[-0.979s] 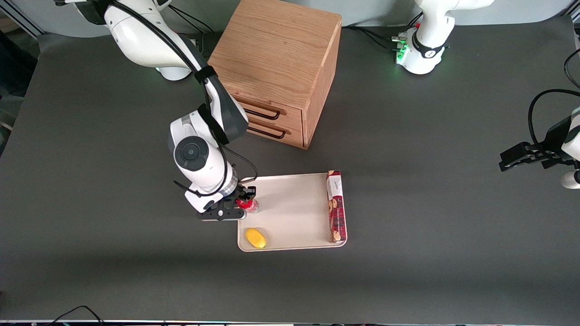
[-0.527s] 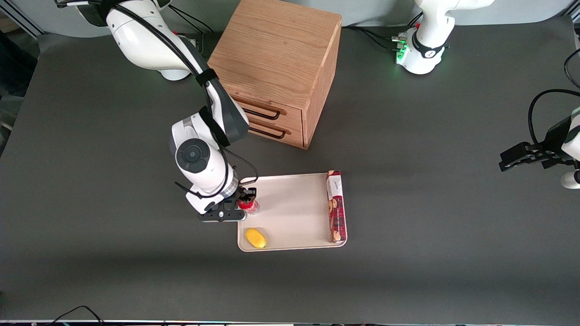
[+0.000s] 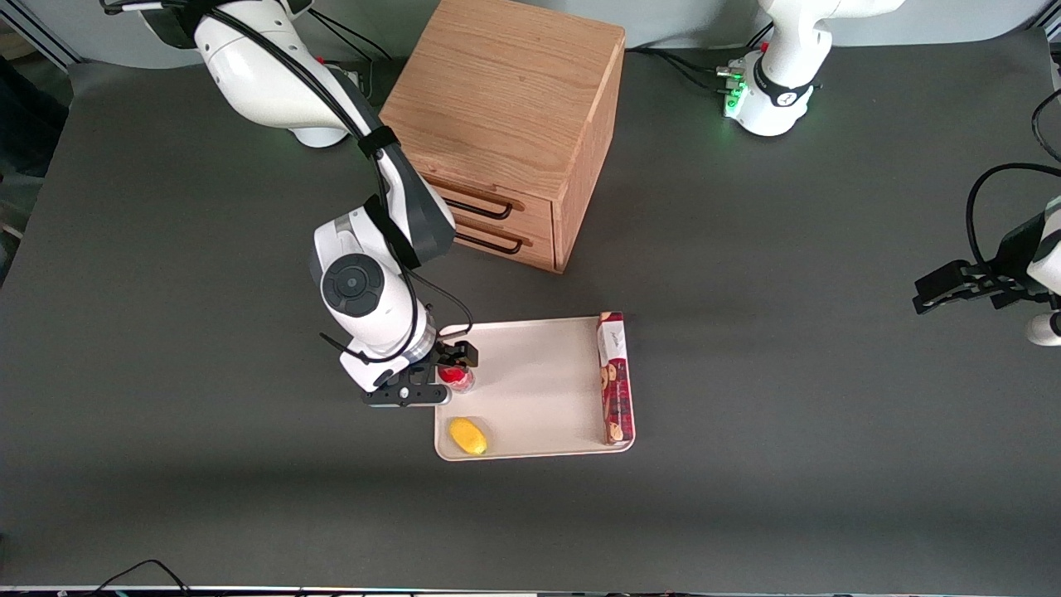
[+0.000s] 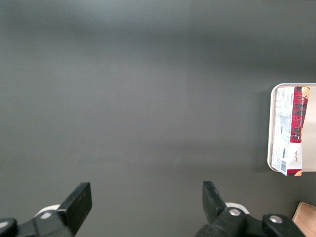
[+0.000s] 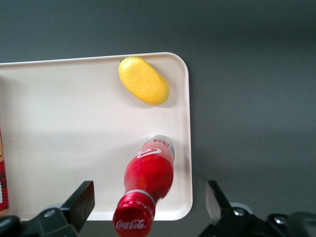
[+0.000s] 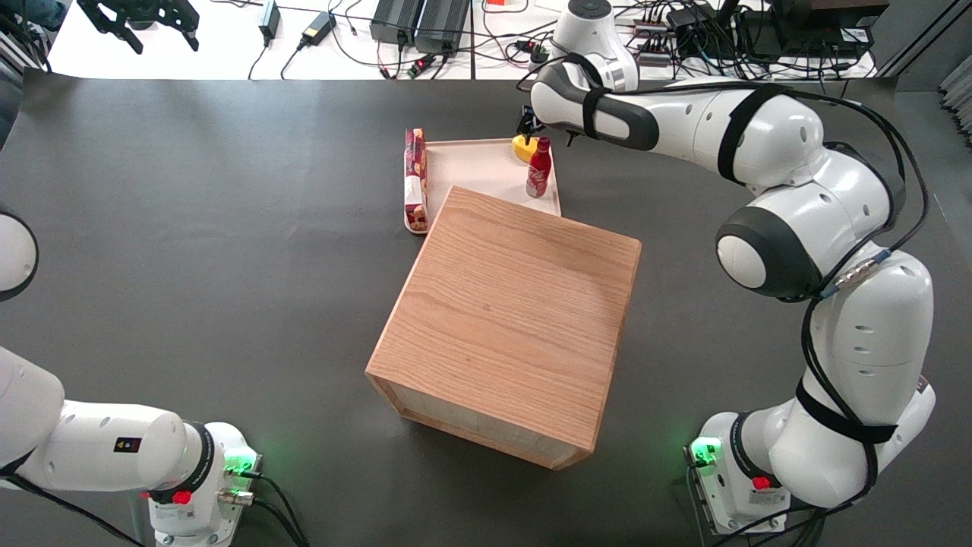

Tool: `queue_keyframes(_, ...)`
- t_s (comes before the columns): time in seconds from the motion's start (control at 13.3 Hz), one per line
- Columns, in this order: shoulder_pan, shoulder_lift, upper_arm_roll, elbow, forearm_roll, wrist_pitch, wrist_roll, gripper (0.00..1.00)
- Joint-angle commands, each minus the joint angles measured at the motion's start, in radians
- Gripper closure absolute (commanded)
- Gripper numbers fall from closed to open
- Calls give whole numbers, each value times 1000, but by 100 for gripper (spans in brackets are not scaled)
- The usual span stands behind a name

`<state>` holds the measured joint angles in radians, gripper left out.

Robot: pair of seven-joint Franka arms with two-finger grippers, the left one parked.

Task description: Place coke bottle on tray

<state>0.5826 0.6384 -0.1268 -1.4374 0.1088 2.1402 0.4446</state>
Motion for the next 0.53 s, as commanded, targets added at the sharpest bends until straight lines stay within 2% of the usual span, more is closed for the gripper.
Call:
queue_keyframes(0.0, -10, -22, -4, 46, -15, -32, -18, 0)
queue_keyframes(0.15, -45, -107, -22, 43, -18, -92, -35, 0)
queue_keyframes(0.3, -82, -219, -17, 7, -24, -243, -142, 0)
queue_keyframes(0.45, -171, -392, 2, -160, -24, -235, -152, 0)
